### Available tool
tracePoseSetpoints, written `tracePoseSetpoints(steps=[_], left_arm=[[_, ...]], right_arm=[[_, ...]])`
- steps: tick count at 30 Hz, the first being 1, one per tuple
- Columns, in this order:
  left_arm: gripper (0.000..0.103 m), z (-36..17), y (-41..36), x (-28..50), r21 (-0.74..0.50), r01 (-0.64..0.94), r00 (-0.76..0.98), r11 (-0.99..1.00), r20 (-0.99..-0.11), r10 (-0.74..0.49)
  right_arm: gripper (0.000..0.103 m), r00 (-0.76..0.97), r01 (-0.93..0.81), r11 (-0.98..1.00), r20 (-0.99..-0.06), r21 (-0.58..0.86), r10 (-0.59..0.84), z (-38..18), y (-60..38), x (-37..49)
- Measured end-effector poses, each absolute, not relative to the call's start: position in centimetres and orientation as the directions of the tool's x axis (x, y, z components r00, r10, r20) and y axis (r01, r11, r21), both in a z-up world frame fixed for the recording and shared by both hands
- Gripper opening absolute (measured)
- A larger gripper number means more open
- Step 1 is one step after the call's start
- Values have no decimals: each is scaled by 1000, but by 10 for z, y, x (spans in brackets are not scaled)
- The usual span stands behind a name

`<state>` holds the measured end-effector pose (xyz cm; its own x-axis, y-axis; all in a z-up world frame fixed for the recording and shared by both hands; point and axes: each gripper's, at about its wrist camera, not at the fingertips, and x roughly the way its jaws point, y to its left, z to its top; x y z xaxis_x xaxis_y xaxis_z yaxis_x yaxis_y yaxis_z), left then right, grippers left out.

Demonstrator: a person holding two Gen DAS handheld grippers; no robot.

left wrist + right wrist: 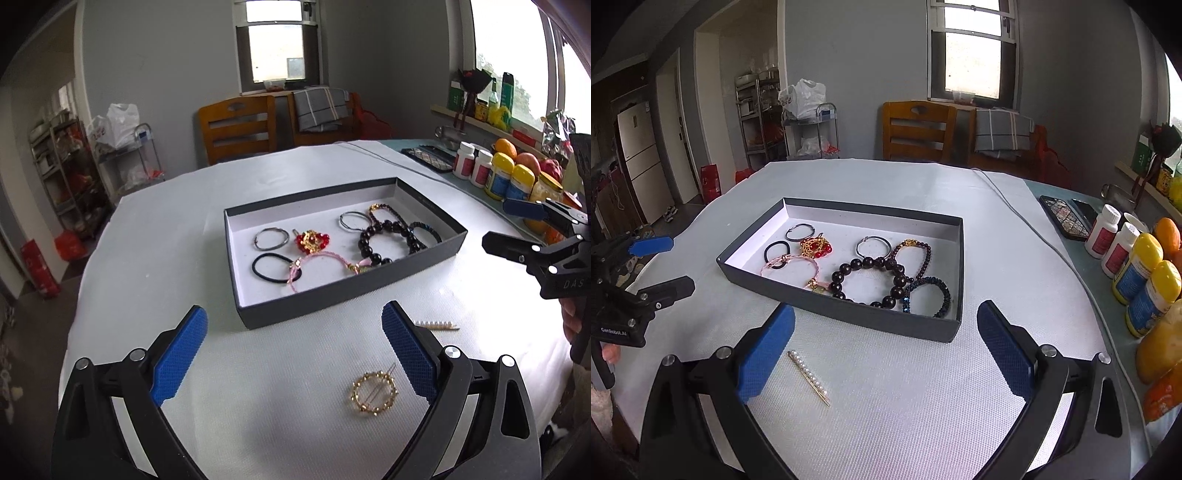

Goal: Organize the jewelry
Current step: 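Withdraw both grippers from the box toward the gold clip and pearl pin, then grasp the gold circle hair clip with the left gripper while the right grasps the pearl hair pin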

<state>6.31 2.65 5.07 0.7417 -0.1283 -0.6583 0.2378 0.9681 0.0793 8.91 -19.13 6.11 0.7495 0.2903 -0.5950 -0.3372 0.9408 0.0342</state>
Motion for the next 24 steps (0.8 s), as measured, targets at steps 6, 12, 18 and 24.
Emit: tracePoseSetpoints(steps=[6,12,18,24], left_arm=[[97,26,16,46,154,295,709,943,-697,-108],[97,3,8,41,85,353,641,932,-747,-175],[97,-8,-8,40,76,399,615,914,-762,-205],[94,-14,-16,41,94,409,613,908,-765,-197]], right_arm=[[97,712,-375,926,-631,30,309,44,-188,74],[97,677,-417,909,-658,26,329,28,-182,62],[97,643,-446,895,-690,17,334,12,-176,62],[92,626,-466,884,-698,22,348,3,-168,63]])
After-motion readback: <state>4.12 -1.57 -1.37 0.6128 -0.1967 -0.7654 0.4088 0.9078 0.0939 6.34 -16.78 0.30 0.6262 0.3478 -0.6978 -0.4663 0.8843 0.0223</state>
